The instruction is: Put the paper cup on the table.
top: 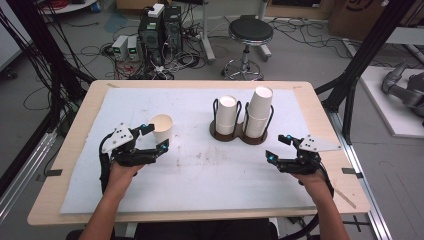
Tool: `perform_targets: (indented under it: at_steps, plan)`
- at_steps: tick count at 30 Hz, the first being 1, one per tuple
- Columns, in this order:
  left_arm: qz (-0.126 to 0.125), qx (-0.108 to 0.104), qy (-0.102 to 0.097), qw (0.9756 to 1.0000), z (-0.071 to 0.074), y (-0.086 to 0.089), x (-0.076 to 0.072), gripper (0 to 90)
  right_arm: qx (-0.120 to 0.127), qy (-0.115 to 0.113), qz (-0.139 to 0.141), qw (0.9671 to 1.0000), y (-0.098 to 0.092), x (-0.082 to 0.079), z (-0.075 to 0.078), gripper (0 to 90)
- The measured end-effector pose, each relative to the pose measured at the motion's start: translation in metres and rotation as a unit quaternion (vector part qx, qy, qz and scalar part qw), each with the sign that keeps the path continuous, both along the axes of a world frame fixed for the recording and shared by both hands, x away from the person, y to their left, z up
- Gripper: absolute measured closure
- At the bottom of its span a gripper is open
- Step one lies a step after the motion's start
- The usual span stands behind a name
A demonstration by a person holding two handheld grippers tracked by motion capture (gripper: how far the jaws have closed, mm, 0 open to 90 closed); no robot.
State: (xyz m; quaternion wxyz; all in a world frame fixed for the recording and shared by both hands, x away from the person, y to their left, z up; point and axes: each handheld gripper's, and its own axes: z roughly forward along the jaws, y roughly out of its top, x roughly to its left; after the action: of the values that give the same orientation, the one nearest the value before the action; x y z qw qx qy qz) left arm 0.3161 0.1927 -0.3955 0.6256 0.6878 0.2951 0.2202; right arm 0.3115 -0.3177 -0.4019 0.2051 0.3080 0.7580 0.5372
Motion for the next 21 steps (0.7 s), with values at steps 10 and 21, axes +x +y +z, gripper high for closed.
perform_targets:
  at_steps: [10,21]
  plan:
    - [-0.01,-0.005,-0.011,0.9999,-0.0003,0.0003,-0.0065,20.5,-0.007,0.001,-0.017,0.9998,-0.0043,-0.0089,-0.0007,21.2]
    - [-0.007,-0.005,-0.006,0.9999,-0.0035,0.0039,-0.0092,20.5,-0.005,0.003,-0.02,0.9998,-0.0026,-0.01,-0.0022,21.2]
